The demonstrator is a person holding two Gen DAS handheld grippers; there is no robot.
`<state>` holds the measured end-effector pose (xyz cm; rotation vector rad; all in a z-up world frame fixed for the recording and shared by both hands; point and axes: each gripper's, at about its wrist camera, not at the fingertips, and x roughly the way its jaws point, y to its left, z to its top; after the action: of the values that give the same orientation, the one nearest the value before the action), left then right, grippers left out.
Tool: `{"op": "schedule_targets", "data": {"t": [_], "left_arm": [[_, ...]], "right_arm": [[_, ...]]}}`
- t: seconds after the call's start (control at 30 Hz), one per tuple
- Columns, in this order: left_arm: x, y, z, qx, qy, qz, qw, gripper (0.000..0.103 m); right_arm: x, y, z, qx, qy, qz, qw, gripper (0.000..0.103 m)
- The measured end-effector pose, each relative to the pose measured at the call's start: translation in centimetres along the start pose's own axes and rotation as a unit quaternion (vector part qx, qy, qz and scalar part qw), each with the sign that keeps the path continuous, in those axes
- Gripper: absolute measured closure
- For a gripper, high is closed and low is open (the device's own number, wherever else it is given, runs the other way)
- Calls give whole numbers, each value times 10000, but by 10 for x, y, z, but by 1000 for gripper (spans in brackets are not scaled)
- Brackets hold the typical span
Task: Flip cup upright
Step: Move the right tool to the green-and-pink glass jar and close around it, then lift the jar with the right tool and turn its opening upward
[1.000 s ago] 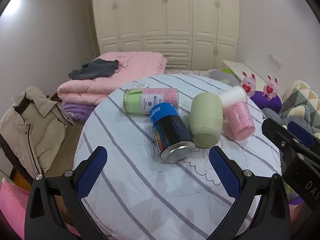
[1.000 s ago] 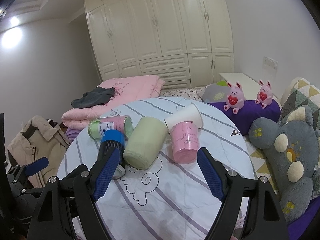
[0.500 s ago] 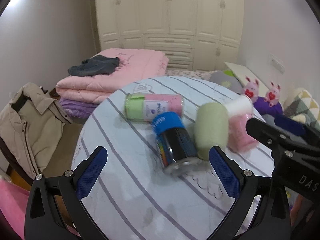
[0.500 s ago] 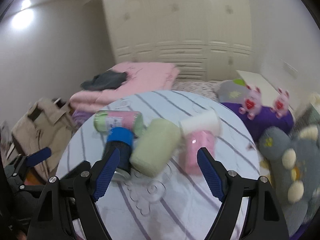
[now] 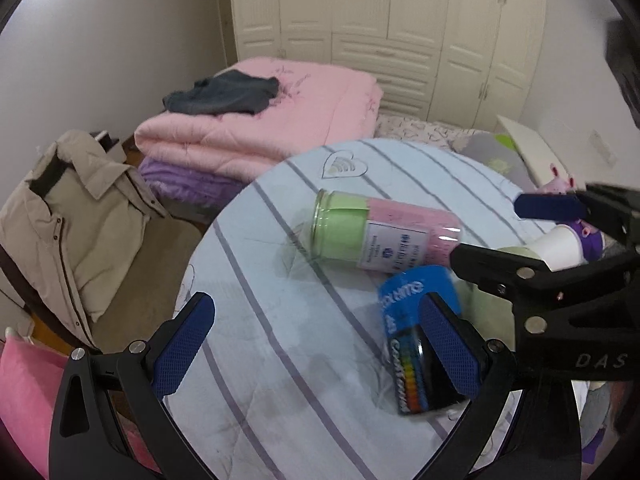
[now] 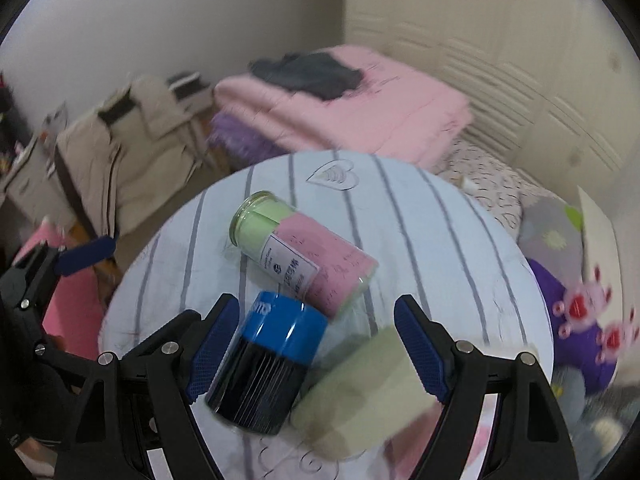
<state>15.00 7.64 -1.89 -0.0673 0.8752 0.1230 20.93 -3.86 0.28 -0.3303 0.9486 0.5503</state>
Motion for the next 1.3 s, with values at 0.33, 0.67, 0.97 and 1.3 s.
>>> {"op": "schedule_targets", "data": {"t": [0.33,0.67,0.97,1.3], "left_arm": [[34,14,15,171,448,167,9987,0],[56,26,13,65,801,361,9961,0],[74,28,12,-12,1009,431,9940,0],[85,23,12,12,1131,410,9927,0]], "right_arm": [[52,19,43,-1195,903,399,9879,22],[87,41,60,-1804,1536,574,9698,22],[111,48,67,-2166,1741,368,9599,22],[122,47,69,-2370,1834,617,9520,21]]}}
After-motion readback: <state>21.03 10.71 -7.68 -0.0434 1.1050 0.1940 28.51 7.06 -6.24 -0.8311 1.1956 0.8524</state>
